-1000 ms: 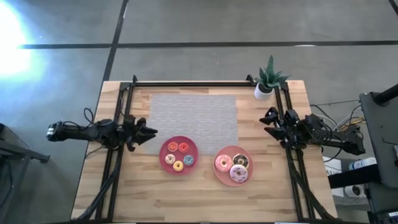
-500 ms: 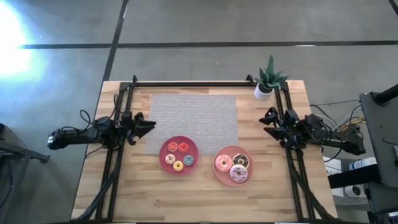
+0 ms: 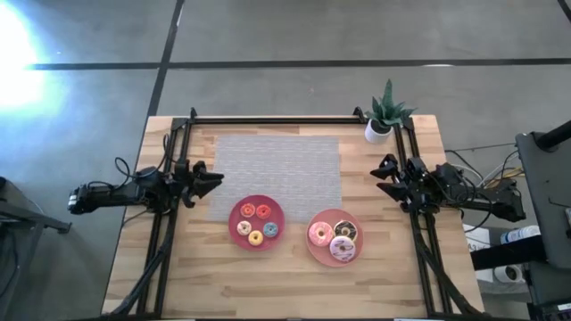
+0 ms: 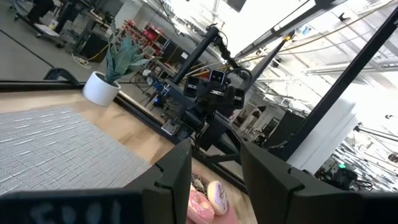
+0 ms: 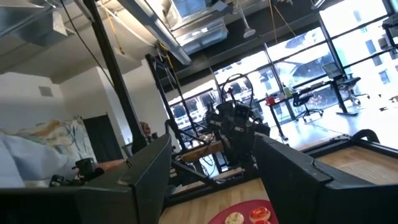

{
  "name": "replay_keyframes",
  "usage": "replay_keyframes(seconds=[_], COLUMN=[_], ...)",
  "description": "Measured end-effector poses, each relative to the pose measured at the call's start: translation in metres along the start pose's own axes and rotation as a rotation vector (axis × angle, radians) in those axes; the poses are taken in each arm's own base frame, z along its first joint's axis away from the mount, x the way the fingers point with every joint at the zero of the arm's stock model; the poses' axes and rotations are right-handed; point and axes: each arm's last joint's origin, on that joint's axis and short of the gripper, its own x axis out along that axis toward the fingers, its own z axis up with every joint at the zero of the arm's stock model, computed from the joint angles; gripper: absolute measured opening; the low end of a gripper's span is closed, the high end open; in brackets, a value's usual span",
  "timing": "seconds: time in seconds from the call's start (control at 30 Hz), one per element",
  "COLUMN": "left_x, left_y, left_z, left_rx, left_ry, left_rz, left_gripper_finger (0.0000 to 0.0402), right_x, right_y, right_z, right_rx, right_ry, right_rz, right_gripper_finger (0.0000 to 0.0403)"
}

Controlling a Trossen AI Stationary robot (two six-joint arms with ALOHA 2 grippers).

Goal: Pick & Place donuts
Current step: Return to Home Position

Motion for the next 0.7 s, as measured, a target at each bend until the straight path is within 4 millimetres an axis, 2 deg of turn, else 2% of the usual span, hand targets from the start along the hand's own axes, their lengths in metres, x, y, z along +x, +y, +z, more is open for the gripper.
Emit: replay_keyframes(seconds=[0.37, 0.5, 0.57, 0.7], left_x=[0.000, 0.000, 0.000, -0.001], left_y=[0.000, 0.001, 0.002, 0.006], left_z=[0.000, -0.001, -0.003, -0.010], left_rx=[-0.004, -0.065, -0.006, 0.260], left_ry=[0.002, 0.015, 0.043, 0.125], left_rz=[-0.001, 0.004, 0.008, 0.030], left_gripper_finger=[0.0113, 0.0113, 0.0113, 0.0113], right_x=[0.000, 0.000, 0.000, 0.000], right_y=[0.000, 0.000, 0.000, 0.000], right_z=[0.000, 0.000, 0.000, 0.000], right_rx=[0.001, 0.001, 0.001, 0.001], right_ry=[0.002, 0.002, 0.002, 0.002], right_rz=[-0.001, -0.001, -0.001, -0.001], right_gripper_finger=[0.0221, 0.0221, 0.0221, 0.0221])
